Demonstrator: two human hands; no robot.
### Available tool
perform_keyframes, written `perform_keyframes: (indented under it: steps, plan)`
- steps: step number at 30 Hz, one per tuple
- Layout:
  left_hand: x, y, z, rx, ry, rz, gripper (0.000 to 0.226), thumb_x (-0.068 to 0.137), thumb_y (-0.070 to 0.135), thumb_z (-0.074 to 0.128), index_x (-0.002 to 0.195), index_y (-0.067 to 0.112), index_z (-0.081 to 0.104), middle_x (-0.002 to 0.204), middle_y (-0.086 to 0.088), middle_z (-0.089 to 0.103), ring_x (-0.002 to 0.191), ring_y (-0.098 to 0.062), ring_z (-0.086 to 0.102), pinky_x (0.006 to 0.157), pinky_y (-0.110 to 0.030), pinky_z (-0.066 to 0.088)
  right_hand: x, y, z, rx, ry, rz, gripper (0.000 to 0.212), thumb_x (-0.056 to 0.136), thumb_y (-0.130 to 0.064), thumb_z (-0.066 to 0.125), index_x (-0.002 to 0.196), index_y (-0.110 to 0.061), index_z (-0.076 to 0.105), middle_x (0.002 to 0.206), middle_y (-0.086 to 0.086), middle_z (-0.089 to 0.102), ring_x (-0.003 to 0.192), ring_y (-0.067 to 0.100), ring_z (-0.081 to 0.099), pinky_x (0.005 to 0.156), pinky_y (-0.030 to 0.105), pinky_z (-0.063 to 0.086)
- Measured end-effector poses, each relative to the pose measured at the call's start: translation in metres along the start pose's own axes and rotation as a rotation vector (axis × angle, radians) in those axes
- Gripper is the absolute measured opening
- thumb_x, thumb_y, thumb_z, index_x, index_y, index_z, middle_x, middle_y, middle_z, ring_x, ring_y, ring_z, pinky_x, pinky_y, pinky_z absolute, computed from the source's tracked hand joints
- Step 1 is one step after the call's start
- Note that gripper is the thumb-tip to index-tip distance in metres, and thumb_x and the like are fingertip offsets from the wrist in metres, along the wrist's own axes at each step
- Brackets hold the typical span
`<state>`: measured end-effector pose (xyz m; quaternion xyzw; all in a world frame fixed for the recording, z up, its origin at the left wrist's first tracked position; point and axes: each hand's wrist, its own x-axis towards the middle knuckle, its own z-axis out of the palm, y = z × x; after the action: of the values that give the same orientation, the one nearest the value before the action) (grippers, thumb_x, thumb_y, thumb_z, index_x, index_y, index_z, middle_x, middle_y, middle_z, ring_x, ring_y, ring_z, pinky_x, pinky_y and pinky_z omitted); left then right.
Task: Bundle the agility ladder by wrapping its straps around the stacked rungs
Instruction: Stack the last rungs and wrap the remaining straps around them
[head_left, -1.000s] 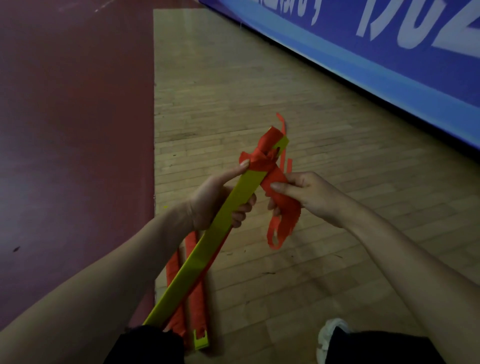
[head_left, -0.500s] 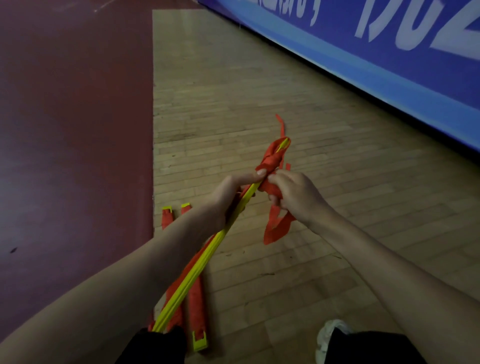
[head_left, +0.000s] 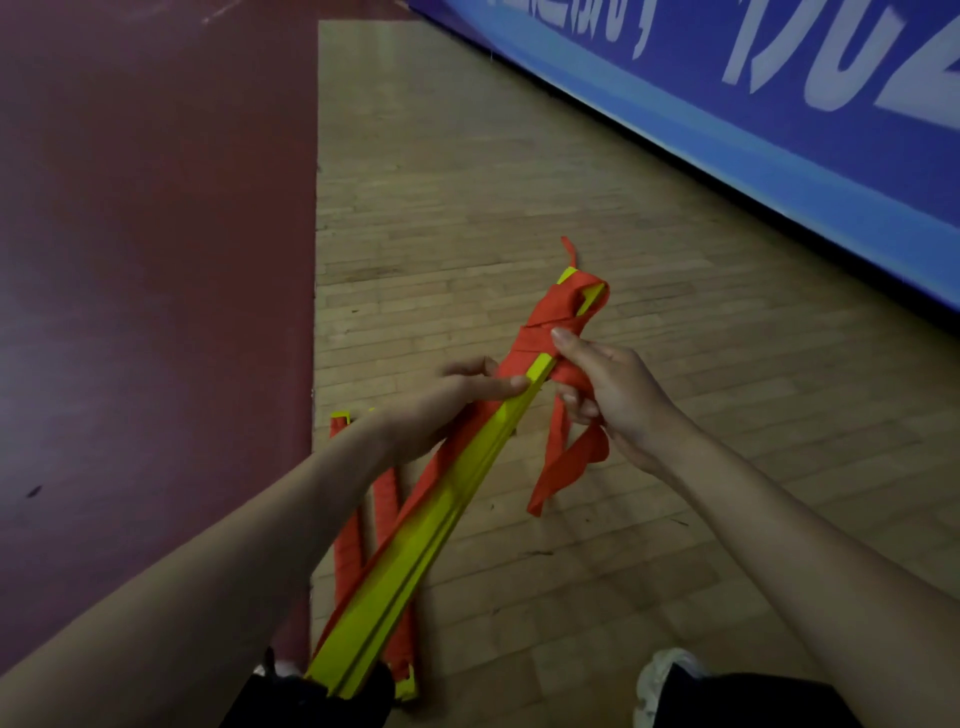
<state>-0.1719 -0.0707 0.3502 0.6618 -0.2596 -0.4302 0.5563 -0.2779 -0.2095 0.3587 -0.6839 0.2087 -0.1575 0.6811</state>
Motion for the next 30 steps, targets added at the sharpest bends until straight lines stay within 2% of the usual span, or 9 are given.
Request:
perform_keyframes:
  steps: [3, 7, 9, 13, 15, 17, 21, 25, 30]
  plan:
    - [-0.007, -0.009, -0.002, -0.047, -0.203, -0.126, 0.041, 0.088, 0.044, 0.048, 0.096, 0.007, 0.063, 0.081, -0.009, 0.070, 0.065, -0.021, 0.066, 0.063, -0.027, 0.053, -0.004, -0.004, -0.001, 0.076, -0.065, -0.012, 0.041, 0.100, -0.030, 0.047, 0.063, -0.012, 0.049, 0.046, 0.000, 0.044, 0.038, 0.010, 0.030, 0.041, 0.020, 0.027]
    - [-0.007, -0.007, 0.000, -0.166, -0.306, -0.189, 0.054, 0.092, 0.052, 0.038, 0.093, 0.003, 0.062, 0.070, -0.011, 0.057, 0.060, -0.023, 0.053, 0.059, -0.029, 0.048, -0.003, -0.004, -0.011, -0.015, -0.120, -0.010, 0.040, 0.099, -0.034, 0.045, 0.067, -0.011, 0.053, 0.053, 0.005, 0.051, 0.042, 0.012, 0.041, 0.048, 0.023, 0.036]
    - [-0.005, -0.004, 0.002, -0.138, -0.272, -0.195, 0.052, 0.095, 0.052, 0.038, 0.092, 0.005, 0.061, 0.069, -0.009, 0.054, 0.061, -0.020, 0.051, 0.060, -0.029, 0.046, -0.002, -0.005, -0.018, -0.121, -0.127, -0.011, 0.038, 0.098, -0.034, 0.048, 0.070, -0.010, 0.059, 0.060, 0.007, 0.059, 0.047, 0.014, 0.052, 0.055, 0.026, 0.044]
    - [-0.001, 0.001, 0.003, 0.014, -0.156, -0.195, 0.049, 0.096, 0.052, 0.040, 0.092, 0.009, 0.062, 0.073, -0.008, 0.053, 0.063, -0.018, 0.052, 0.063, -0.029, 0.049, -0.005, -0.003, -0.024, -0.207, -0.168, -0.037, 0.010, 0.093, -0.008, 0.058, 0.084, -0.007, 0.063, 0.069, 0.003, 0.069, 0.056, 0.013, 0.064, 0.059, 0.026, 0.053]
    - [0.001, 0.002, 0.003, 0.082, -0.121, -0.184, 0.049, 0.095, 0.053, 0.042, 0.092, 0.009, 0.063, 0.076, -0.009, 0.053, 0.065, -0.019, 0.053, 0.064, -0.030, 0.049, -0.004, 0.000, -0.025, -0.223, -0.165, -0.031, 0.002, 0.093, -0.003, 0.057, 0.093, -0.003, 0.059, 0.069, 0.004, 0.071, 0.061, 0.017, 0.070, 0.064, 0.030, 0.056]
    - [0.002, 0.002, 0.003, 0.115, -0.096, -0.176, 0.049, 0.095, 0.053, 0.043, 0.092, 0.009, 0.064, 0.076, -0.009, 0.054, 0.065, -0.019, 0.053, 0.063, -0.030, 0.048, -0.004, -0.001, -0.025, -0.225, -0.165, 0.003, 0.008, 0.094, -0.005, 0.056, 0.101, 0.000, 0.056, 0.072, 0.007, 0.073, 0.065, 0.021, 0.072, 0.067, 0.032, 0.058]
    - [0.005, 0.004, 0.004, 0.130, -0.074, -0.162, 0.050, 0.094, 0.054, 0.044, 0.090, 0.009, 0.065, 0.072, -0.008, 0.055, 0.062, -0.019, 0.052, 0.061, -0.030, 0.046, -0.008, -0.008, -0.027, -0.202, -0.169, 0.100, 0.012, 0.097, -0.013, 0.054, 0.094, -0.006, 0.064, 0.073, 0.009, 0.072, 0.062, 0.016, 0.071, 0.059, 0.027, 0.057]
    - [0.008, 0.002, 0.009, 0.214, 0.004, -0.104, 0.049, 0.096, 0.053, 0.044, 0.088, 0.010, 0.066, 0.069, -0.007, 0.055, 0.058, -0.019, 0.052, 0.057, -0.028, 0.047, -0.009, -0.009, -0.026, -0.225, -0.155, 0.113, 0.022, 0.099, -0.016, 0.050, 0.089, -0.001, 0.063, 0.064, 0.008, 0.070, 0.054, 0.016, 0.068, 0.056, 0.031, 0.057]
    - [0.010, -0.001, 0.012, 0.322, 0.089, -0.034, 0.048, 0.099, 0.049, 0.041, 0.091, 0.007, 0.062, 0.068, -0.008, 0.053, 0.057, -0.018, 0.049, 0.055, -0.028, 0.043, -0.008, -0.008, -0.025, -0.300, -0.137, 0.109, 0.009, 0.092, -0.009, 0.062, 0.086, -0.003, 0.063, 0.065, 0.011, 0.069, 0.052, 0.017, 0.067, 0.052, 0.028, 0.057]
